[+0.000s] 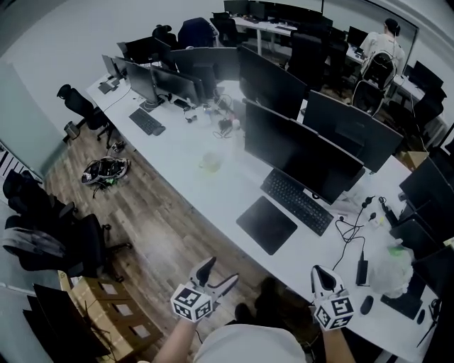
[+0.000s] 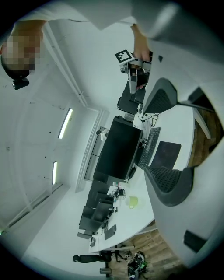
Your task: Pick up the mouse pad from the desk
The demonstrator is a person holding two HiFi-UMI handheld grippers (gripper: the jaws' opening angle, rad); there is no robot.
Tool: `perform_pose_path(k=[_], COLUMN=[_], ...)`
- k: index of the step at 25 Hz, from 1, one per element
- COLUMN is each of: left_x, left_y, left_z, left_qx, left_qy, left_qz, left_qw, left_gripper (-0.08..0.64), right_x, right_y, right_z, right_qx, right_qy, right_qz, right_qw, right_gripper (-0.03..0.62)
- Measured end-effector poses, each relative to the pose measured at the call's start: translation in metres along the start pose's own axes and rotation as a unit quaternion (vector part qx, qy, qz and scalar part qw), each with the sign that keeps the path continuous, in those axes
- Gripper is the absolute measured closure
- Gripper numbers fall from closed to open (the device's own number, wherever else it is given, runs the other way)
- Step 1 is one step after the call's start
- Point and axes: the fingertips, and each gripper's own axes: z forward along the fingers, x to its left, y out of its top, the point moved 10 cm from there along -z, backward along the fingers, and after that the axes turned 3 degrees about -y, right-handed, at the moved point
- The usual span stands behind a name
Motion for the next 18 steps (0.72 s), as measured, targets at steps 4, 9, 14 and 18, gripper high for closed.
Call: perform_pose_path(k=[4,9,14,18], left_x=[0.010,0.021,0.039,0.057], left_y=[0.006,0.007,0.010,0.001], left_z=[0.030,0.073,0.115,0.148], left_qx=[0.009,0.037,0.056,0.074], left_qy=[0.011,0.018,0.034,0.058], left_qz=[0.000,-0.002,-0.002,0.016], left_qw=[0.9999,0.9992,0.9978,0.9955], left_gripper=[0.161,0.153,0.152,0.150], right_x=[-0.023,-0.049,-0.072,-0.092], right_y=[0.005,0.002,-0.001,-0.015], right_z=[0.034,0.076,0.113,0.143], right_qx=[0.010,0.031,0.056,0.075], right_qy=[0.015,0.038,0.061,0.077], right_qz=[0.007,0.006,0.013,0.023], right_qw=[1.000,0.999,0.996,0.994], right_gripper=[0.580,0.580,0.580,0.580])
